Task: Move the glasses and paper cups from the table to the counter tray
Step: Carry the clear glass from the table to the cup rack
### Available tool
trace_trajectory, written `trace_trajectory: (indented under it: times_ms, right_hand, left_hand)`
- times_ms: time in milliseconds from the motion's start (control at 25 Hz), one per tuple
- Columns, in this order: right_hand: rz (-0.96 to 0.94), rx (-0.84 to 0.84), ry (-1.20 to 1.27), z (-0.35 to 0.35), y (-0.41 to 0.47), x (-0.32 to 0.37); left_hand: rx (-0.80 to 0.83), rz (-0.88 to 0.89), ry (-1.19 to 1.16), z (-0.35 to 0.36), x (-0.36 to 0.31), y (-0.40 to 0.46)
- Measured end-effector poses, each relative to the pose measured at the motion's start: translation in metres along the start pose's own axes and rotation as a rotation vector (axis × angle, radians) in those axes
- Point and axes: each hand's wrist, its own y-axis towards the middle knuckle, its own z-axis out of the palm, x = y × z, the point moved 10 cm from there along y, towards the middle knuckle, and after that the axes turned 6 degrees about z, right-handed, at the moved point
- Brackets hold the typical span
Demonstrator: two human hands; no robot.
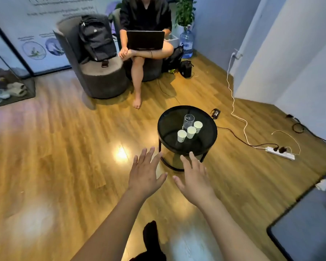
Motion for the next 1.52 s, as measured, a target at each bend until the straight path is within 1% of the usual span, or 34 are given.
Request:
trace_trajectory:
  times_ms: [120,320,560,720,840,920,1040,1160,1320,1440,1520]
  right_hand:
    - [0.074,-0.021,0.058,-0.019,0.074,-0.005]
    - [0.154,0.022,0.143,-0.019,0.149,-0.028]
    - [0.211,0.111,0.159,-0.017,0.272,-0.072]
    - [0.228,0.197,0.176,-0.003,0.38,-0.115]
    - [0.265,0.261,0.172,0.019,0.456,-0.149]
    - [0.254,0.306,0.199,0.041,0.497,-0.166]
    - [0.24,0.382,0.202,0.084,0.556,-0.191]
    - [0.221,0.407,0.133,0.123,0.605,-0.213]
    - [0.156,0.436,0.027,0.165,0.647,-0.235]
    - [0.132,0.504,-0.011,0.196,0.66,-0.245]
    - [0.149,0.511,0.001,0.206,0.665,-0.25]
  left_hand:
    - [0.042,0.069,0.01,-0.01,0.009,0.086]
    - [0.123,0.117,-0.033,0.002,0.01,0.184]
    - [0.187,0.08,-0.182,0.047,0.021,0.306]
    - [0.257,-0.013,-0.297,0.096,0.039,0.405]
    - [0.318,-0.136,-0.39,0.151,0.054,0.47]
    - [0.339,-0.235,-0.489,0.188,0.062,0.501]
    - [0.37,-0.312,-0.551,0.249,0.072,0.542]
    - [0.403,-0.336,-0.572,0.296,0.082,0.576]
    - [0.458,-0.343,-0.541,0.335,0.092,0.605]
    - [0.511,-0.321,-0.558,0.352,0.085,0.62]
    - [0.519,-0.318,-0.59,0.355,0.076,0.629]
